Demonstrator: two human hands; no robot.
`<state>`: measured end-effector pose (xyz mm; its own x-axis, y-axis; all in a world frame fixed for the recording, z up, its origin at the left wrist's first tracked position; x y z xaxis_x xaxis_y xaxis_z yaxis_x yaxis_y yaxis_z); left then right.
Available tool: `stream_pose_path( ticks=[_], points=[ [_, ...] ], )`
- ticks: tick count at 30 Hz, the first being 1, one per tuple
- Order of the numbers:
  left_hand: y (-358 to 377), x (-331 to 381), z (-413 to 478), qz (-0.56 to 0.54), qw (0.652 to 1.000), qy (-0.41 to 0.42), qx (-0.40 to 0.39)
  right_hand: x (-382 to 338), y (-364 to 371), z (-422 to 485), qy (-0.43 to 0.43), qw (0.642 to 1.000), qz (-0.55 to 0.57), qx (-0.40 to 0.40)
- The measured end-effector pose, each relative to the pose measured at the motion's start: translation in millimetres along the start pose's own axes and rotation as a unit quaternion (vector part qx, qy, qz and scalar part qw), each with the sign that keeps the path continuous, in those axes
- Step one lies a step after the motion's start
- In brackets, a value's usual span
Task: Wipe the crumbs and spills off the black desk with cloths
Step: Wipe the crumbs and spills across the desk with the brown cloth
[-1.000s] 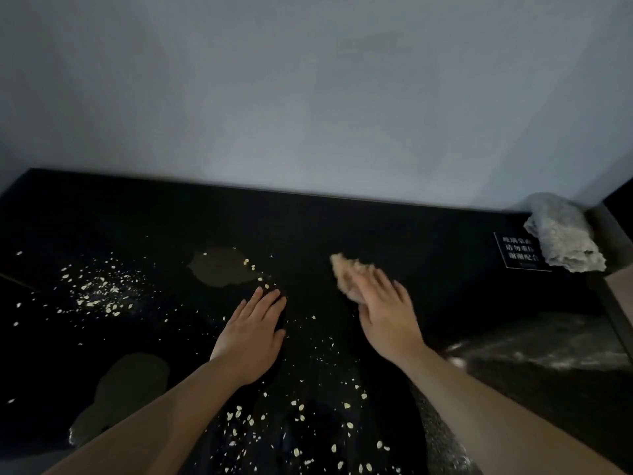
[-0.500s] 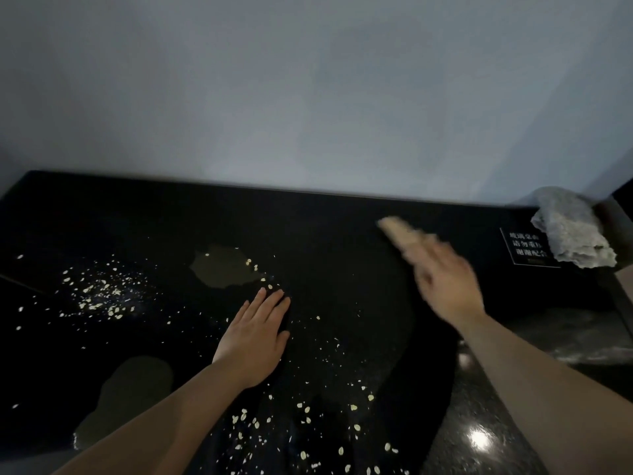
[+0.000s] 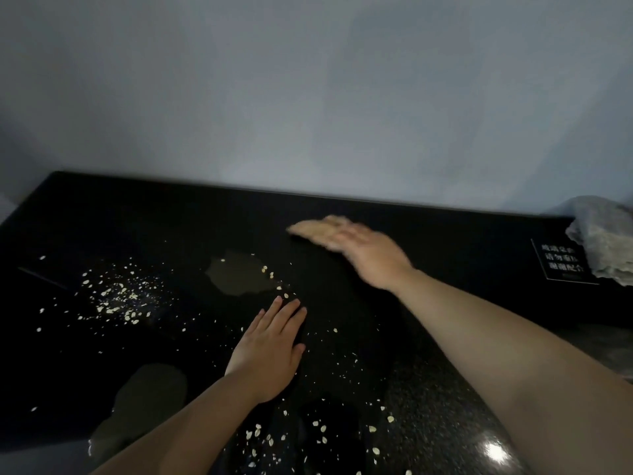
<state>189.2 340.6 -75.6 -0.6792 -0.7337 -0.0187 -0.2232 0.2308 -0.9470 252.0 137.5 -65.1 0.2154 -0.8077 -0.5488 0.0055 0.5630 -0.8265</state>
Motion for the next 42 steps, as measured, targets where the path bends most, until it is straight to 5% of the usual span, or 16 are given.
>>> stream_pose_path(
  ticks=[2,4,6,9,11,14,17,20,22,26,28,30,32,38,40,42],
  points=[
    [0,0,-1,-0.003,1.000,-0.001,-0.003,55,-32,-23,0.193,0.974,-0.003,0.118],
    [0,0,-1,-0.002,1.000,-0.001,-0.004,83,-57,-60,0.406,0.893,-0.015,0.195],
    [0,0,-1,0.000,1.000,0.000,-0.003,74,-52,-70,0.490,0.845,-0.008,0.216],
    [1,0,-1,0.001,1.000,-0.002,-0.001,18,-16,-51,0.333,0.919,0.001,0.210],
    [0,0,-1,0.003,1.000,-0.003,-0.003,-34,23,-51,0.132,0.987,0.016,0.095],
    [-1,0,-1,-0.001,1.000,-0.005,-0.004,-50,19,-70,-0.015,1.000,-0.002,0.010],
    [-2,0,0,-0.016,1.000,-0.001,-0.011,17,-27,-84,0.193,0.968,-0.045,0.152],
    [-9,-3,2,-0.028,0.999,0.011,-0.016,29,-34,-109,0.467,0.853,-0.026,0.233],
    [-18,-8,5,-0.049,0.999,0.015,-0.007,-8,-11,-98,0.432,0.876,-0.009,0.212],
    [-40,-39,14,-0.050,0.997,0.017,0.057,-70,34,-62,0.170,0.985,-0.022,0.026],
    [-45,-63,17,-0.031,0.997,0.027,0.062,-52,20,-64,0.195,0.977,-0.048,0.067],
    [-46,-91,20,-0.001,0.998,0.029,0.056,-23,2,-79,0.394,0.894,-0.030,0.209],
    [-44,-121,24,0.023,0.999,0.013,0.046,-31,8,-78,0.522,0.814,-0.015,0.255],
    [-28,-187,39,0.053,0.998,-0.032,-0.006,-105,67,-16,0.239,0.968,-0.031,0.064],
    [-25,-194,47,0.054,0.998,-0.035,-0.013,-77,50,-25,0.270,0.957,-0.062,0.089],
    [-22,-199,56,0.044,0.998,-0.043,-0.021,-38,25,-42,0.414,0.892,-0.071,0.166]
  ],
)
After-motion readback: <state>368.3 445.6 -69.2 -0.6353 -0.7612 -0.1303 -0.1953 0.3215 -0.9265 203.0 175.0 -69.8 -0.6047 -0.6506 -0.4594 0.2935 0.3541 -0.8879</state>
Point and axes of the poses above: each hand's wrist, its own z-axis towards the middle knuckle, its own y-axis out of the palm, x = y × z, the point moved 6 cm from there along z, towards the middle knuckle, and after that the axes turned 13 degrees about z, right-handed, at the moved point
